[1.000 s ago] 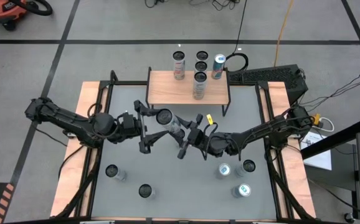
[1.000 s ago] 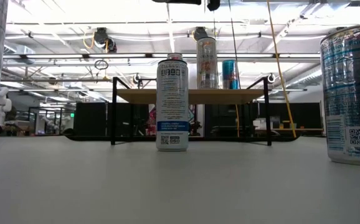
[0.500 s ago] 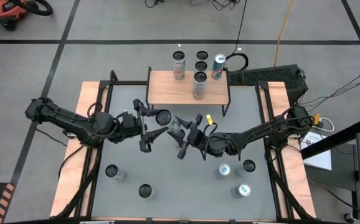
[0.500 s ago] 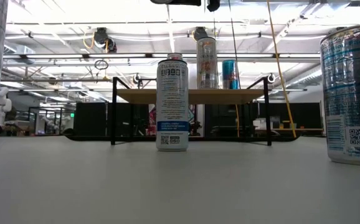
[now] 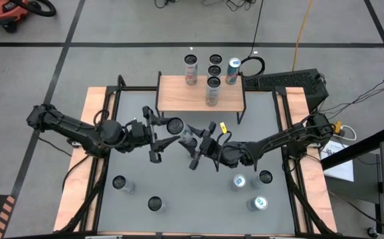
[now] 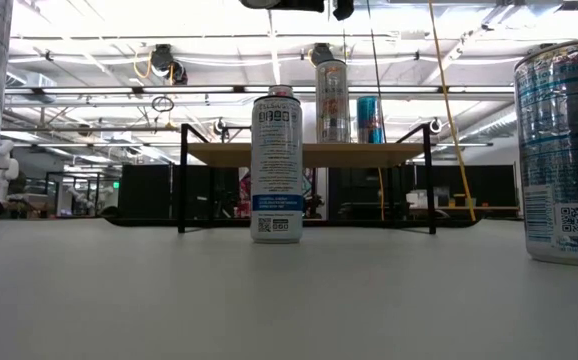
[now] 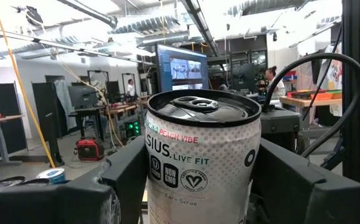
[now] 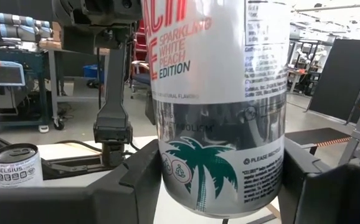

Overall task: Place canned beverage on shelf
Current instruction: Put the top white pink soda can on the shelf aligned with the other white pink soda can

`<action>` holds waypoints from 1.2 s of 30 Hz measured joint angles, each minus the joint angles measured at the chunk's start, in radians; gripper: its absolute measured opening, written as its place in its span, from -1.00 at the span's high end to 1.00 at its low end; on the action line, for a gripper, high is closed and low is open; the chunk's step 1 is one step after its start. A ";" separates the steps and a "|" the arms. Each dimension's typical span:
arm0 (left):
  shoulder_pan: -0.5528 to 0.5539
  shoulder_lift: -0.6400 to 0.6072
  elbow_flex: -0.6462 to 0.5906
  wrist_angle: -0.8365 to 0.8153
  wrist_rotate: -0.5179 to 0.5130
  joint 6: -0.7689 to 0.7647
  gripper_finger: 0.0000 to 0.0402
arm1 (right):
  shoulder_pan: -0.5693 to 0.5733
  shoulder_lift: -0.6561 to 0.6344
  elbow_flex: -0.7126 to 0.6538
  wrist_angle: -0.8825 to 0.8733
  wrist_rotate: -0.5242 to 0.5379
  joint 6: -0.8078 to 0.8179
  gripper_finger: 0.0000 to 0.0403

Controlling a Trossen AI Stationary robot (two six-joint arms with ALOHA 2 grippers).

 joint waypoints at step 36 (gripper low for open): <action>-0.009 -0.031 0.000 -0.062 0.040 -0.030 -0.21 | 0.020 -0.001 0.002 -0.170 -0.001 0.162 -0.40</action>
